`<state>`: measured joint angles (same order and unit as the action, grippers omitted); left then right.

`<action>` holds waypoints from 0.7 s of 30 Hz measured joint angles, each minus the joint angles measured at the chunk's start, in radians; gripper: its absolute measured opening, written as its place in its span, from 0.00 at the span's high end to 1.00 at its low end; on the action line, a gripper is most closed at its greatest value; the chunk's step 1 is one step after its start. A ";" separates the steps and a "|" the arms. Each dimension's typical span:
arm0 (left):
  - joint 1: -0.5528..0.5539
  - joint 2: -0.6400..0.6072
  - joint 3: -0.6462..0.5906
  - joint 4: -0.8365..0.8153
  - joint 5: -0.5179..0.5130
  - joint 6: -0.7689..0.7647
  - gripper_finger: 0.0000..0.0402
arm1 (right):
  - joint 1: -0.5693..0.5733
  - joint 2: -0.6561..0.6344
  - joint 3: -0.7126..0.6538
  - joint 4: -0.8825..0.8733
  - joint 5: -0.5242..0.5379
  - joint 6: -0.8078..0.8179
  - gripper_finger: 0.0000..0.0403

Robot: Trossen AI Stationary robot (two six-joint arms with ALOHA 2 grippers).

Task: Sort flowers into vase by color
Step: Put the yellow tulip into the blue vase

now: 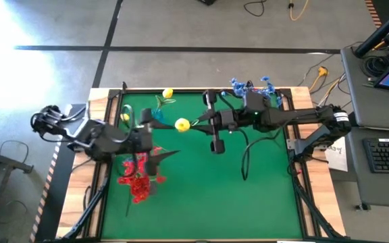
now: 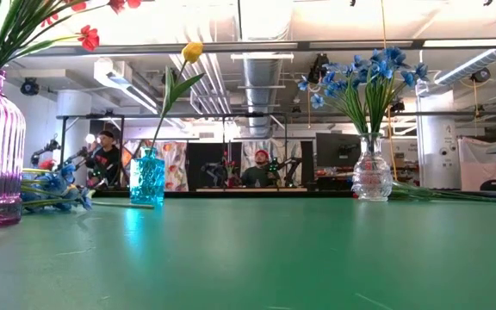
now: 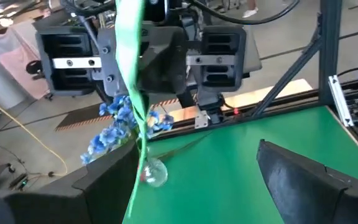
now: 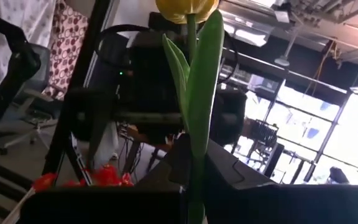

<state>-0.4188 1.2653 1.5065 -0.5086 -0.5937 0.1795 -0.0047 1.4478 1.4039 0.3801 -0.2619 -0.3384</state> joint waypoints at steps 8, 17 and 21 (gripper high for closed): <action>0.105 0.069 -0.005 0.108 0.033 0.048 0.23 | 0.027 -0.001 0.000 0.021 0.000 -0.014 0.97; 0.131 0.071 -0.006 0.223 0.160 0.074 0.29 | 0.027 -0.001 0.000 0.022 0.000 -0.014 0.97; 0.143 0.069 -0.006 0.219 0.159 0.073 0.43 | 0.027 -0.001 0.000 0.023 0.000 -0.013 0.97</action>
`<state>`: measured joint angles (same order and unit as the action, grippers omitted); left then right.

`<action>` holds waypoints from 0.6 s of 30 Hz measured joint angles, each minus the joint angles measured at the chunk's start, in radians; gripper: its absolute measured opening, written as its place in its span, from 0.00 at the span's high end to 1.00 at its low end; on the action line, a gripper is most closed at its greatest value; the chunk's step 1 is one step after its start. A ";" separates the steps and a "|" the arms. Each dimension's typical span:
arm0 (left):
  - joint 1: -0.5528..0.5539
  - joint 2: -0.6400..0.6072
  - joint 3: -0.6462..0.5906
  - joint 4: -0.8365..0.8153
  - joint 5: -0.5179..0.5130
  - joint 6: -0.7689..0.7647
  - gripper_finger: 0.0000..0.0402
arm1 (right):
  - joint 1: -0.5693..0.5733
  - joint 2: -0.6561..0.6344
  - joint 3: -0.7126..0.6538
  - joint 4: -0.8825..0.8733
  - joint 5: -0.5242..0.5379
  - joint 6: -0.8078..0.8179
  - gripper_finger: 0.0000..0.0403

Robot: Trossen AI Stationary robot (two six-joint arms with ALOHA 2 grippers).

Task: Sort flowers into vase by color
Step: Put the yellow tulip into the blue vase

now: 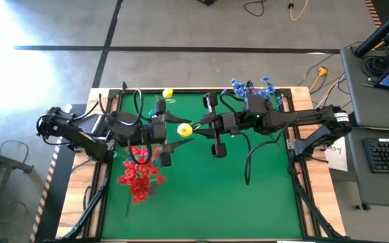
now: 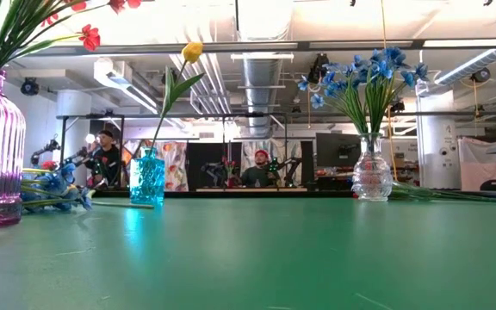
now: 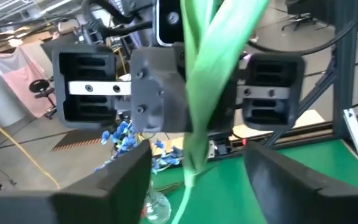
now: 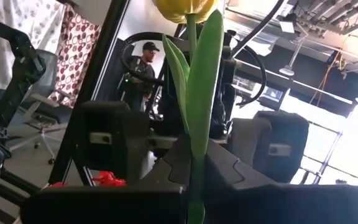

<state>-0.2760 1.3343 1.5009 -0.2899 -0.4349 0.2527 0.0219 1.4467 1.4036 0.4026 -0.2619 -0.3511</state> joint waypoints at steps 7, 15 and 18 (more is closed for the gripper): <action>0.019 0.011 0.000 -0.016 0.001 0.001 0.76 | 0.000 0.000 0.000 0.000 0.000 0.005 0.97; 0.019 0.012 0.000 -0.019 0.001 0.012 0.98 | 0.000 0.000 0.000 -0.004 0.000 0.046 0.97; 0.019 0.012 0.000 -0.025 0.001 0.012 0.98 | 0.000 0.000 0.000 -0.010 0.001 0.046 0.95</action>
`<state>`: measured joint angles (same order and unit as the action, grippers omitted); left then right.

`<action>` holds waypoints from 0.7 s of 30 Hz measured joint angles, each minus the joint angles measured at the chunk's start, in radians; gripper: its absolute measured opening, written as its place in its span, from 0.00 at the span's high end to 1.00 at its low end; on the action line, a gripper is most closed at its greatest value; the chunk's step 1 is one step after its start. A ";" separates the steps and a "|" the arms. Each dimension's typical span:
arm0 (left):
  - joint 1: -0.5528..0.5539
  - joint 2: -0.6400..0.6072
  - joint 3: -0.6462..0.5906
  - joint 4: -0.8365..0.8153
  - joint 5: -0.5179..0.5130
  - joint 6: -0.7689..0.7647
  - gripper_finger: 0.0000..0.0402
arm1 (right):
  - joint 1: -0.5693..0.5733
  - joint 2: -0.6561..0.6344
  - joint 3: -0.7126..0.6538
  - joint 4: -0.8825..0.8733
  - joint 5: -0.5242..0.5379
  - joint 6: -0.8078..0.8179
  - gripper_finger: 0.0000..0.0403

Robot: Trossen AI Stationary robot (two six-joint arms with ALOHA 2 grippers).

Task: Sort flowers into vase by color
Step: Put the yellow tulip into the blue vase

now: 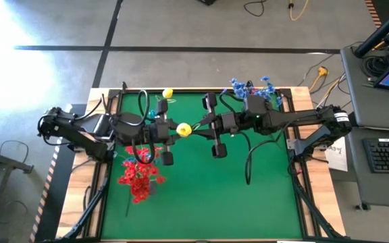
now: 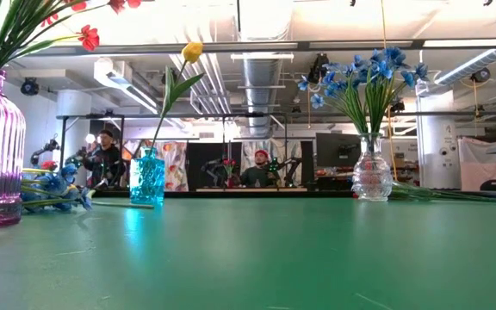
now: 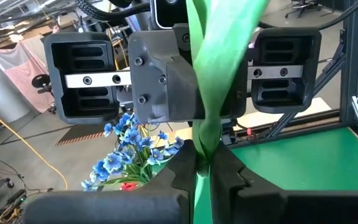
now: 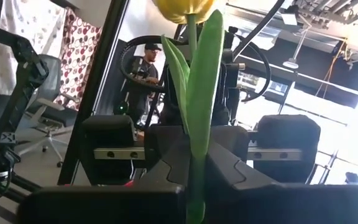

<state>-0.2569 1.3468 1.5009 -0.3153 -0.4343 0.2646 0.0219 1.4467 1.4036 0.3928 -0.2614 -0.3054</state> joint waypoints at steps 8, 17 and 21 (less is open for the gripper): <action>0.001 -0.004 -0.001 -0.030 -0.005 0.000 1.00 | 0.001 0.000 0.000 -0.010 0.123 -0.003 0.71; 0.018 -0.079 -0.002 -0.124 0.002 -0.014 1.00 | -0.002 -0.017 0.000 -0.063 0.252 0.017 0.46; 0.049 -0.134 -0.004 -0.185 0.002 -0.036 1.00 | -0.003 -0.025 0.001 -0.121 0.360 0.016 0.41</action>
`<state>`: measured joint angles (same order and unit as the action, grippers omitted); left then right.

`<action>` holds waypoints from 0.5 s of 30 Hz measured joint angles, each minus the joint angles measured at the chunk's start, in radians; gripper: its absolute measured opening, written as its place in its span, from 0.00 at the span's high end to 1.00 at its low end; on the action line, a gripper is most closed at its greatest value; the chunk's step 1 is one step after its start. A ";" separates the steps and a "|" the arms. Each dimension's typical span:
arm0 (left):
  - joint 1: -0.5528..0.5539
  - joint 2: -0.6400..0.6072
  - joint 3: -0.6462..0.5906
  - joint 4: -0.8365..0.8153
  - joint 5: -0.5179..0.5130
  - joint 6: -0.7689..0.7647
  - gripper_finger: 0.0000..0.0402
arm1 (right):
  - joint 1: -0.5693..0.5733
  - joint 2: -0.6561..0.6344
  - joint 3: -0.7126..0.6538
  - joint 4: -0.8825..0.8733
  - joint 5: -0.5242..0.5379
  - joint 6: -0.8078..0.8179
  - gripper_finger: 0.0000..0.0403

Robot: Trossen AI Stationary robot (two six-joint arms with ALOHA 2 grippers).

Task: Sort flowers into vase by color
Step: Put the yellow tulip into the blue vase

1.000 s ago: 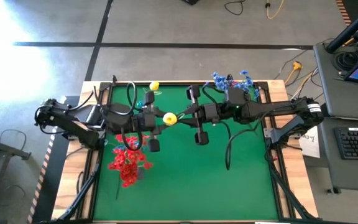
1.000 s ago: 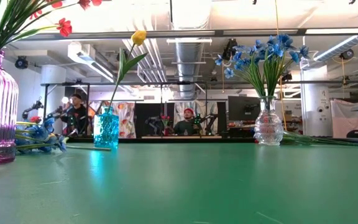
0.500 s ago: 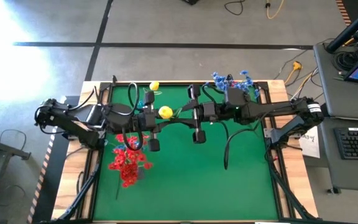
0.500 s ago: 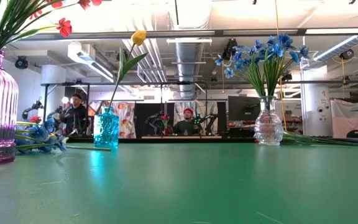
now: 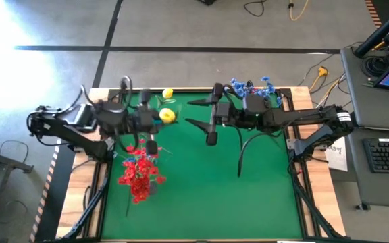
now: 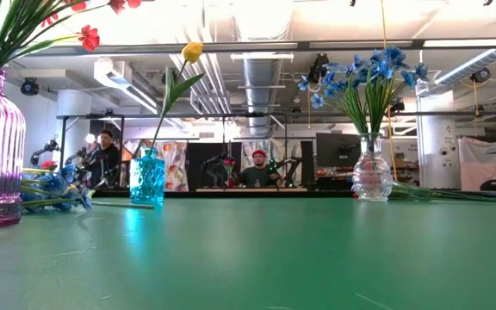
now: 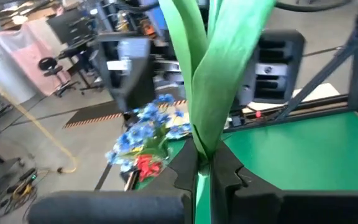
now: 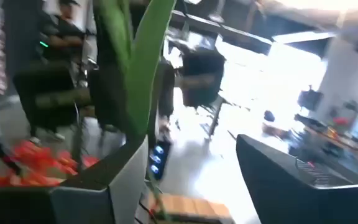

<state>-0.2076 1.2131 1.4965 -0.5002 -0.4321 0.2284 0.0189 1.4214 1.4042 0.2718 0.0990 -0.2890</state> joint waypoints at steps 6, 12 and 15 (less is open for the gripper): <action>0.065 -0.086 0.000 -0.087 -0.031 -0.025 1.00 | 0.000 0.000 0.000 -0.047 0.022 0.001 0.36; 0.122 -0.162 -0.001 -0.198 -0.068 -0.088 1.00 | 0.000 0.000 0.000 -0.079 0.036 0.002 0.34; 0.130 -0.192 -0.001 -0.261 -0.139 -0.127 1.00 | 0.000 0.000 0.000 -0.095 0.036 0.002 0.35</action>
<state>-0.0780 1.0215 1.4956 -0.7607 -0.5713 0.1009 0.0193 1.4212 1.4040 0.1773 0.1345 -0.2874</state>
